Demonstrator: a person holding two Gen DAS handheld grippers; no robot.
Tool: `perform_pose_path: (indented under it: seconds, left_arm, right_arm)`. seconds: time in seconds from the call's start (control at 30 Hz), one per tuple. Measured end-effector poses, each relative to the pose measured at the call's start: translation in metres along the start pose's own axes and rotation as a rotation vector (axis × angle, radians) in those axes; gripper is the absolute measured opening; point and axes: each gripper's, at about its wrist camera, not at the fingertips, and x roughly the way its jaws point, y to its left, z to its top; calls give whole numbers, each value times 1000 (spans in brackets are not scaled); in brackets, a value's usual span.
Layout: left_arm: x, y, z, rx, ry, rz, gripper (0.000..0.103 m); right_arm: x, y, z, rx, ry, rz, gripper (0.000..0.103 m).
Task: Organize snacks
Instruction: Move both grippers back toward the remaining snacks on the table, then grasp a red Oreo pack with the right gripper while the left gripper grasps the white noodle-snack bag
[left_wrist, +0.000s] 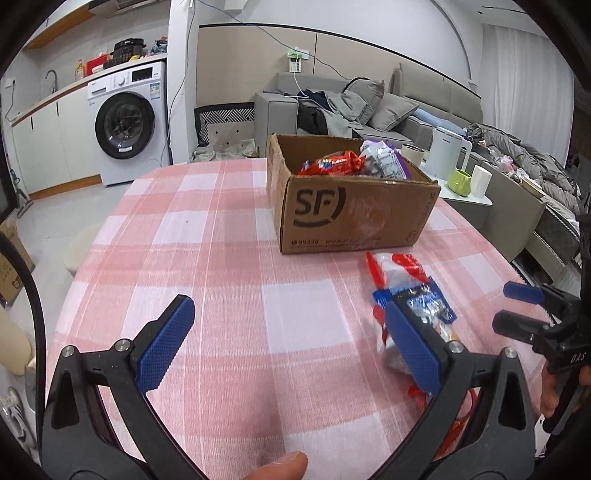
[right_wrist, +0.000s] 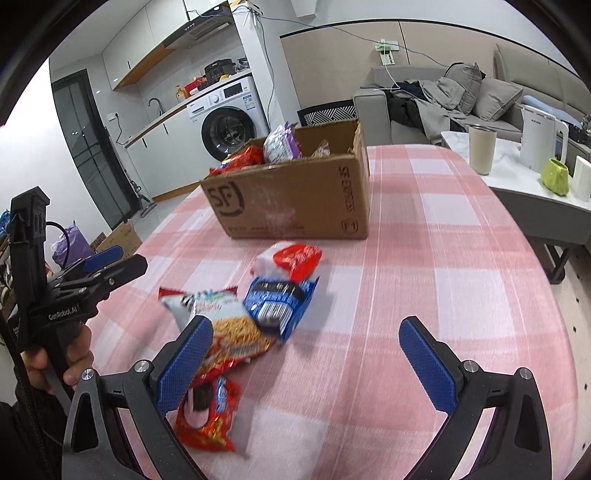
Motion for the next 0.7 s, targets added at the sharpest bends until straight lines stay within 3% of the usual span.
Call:
perform_pose_path:
  seconds: [0.4,0.7]
  left_arm:
    - [-11,-3,-17,6,4,3,102]
    - [-3,-7,-29,22,30,-3,102]
  right_arm:
    - [13,26,-36,-73,129,50,102]
    - [27,48,-44,-105,171,58,103]
